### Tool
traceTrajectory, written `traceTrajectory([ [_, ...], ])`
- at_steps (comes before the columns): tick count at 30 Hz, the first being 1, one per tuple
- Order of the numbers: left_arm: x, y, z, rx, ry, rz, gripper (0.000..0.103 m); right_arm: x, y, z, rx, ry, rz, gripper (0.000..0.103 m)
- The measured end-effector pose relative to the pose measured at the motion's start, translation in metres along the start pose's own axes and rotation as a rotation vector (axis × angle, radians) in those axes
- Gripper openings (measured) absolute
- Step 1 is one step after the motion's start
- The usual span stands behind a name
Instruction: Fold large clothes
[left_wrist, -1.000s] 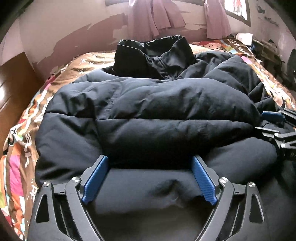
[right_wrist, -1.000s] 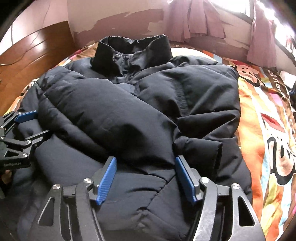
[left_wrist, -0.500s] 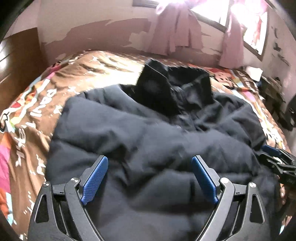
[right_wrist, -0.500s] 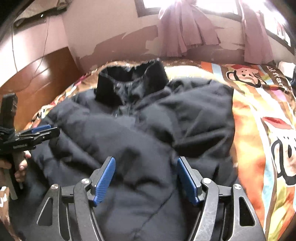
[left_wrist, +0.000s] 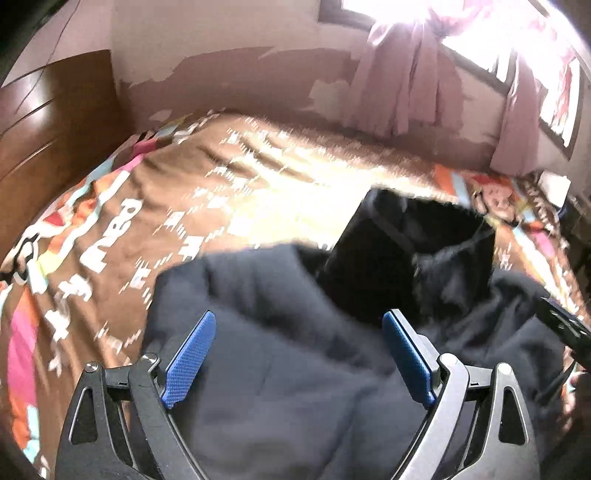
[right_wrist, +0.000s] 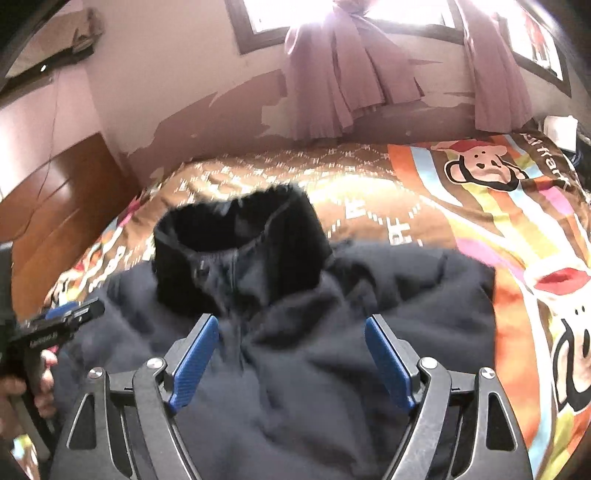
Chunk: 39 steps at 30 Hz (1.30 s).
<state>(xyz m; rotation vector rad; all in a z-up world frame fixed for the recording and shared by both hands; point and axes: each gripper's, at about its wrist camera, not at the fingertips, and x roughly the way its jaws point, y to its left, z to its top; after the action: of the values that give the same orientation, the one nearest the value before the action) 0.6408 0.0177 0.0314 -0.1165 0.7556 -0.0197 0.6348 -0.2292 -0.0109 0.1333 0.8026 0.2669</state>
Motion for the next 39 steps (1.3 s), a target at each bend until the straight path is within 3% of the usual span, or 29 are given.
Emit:
traceTrajectory([
  [7,0.020,-0.017,0.049,0.006,-0.070,0.001,0.088,0.043,-0.005,0.050,0.097,-0.017,-0.018,0.077],
  [12,0.049,-0.024,0.067,0.006,-0.052,0.052,0.087,0.063,-0.016,0.064,0.145,-0.033,-0.003,0.066],
  [16,0.068,-0.025,0.068,0.020,-0.014,0.077,0.081,0.072,-0.022,0.074,0.170,-0.035,0.020,0.066],
  [18,0.074,-0.022,0.067,-0.004,0.011,0.041,0.045,0.075,-0.023,0.077,0.159,-0.039,-0.009,0.066],
  [19,0.076,-0.019,0.067,-0.023,0.032,-0.004,0.017,0.078,-0.025,0.077,0.168,-0.033,0.002,0.066],
  [20,0.077,-0.019,0.067,-0.045,0.051,-0.047,0.005,0.081,-0.026,0.076,0.175,-0.029,0.016,0.058],
  [21,0.074,-0.019,0.067,-0.061,0.050,-0.074,0.005,0.083,-0.026,0.074,0.177,-0.023,0.021,0.031],
  [23,0.065,-0.022,0.066,-0.040,0.024,-0.074,0.003,0.089,-0.026,0.070,0.186,0.023,0.056,0.011],
  [35,-0.012,-0.016,0.018,0.010,-0.024,-0.086,0.001,0.017,-0.030,0.030,0.133,-0.005,0.091,0.006],
  [39,-0.018,-0.010,-0.007,0.026,0.018,-0.097,0.000,-0.003,-0.031,0.009,0.083,0.016,0.093,0.005],
])
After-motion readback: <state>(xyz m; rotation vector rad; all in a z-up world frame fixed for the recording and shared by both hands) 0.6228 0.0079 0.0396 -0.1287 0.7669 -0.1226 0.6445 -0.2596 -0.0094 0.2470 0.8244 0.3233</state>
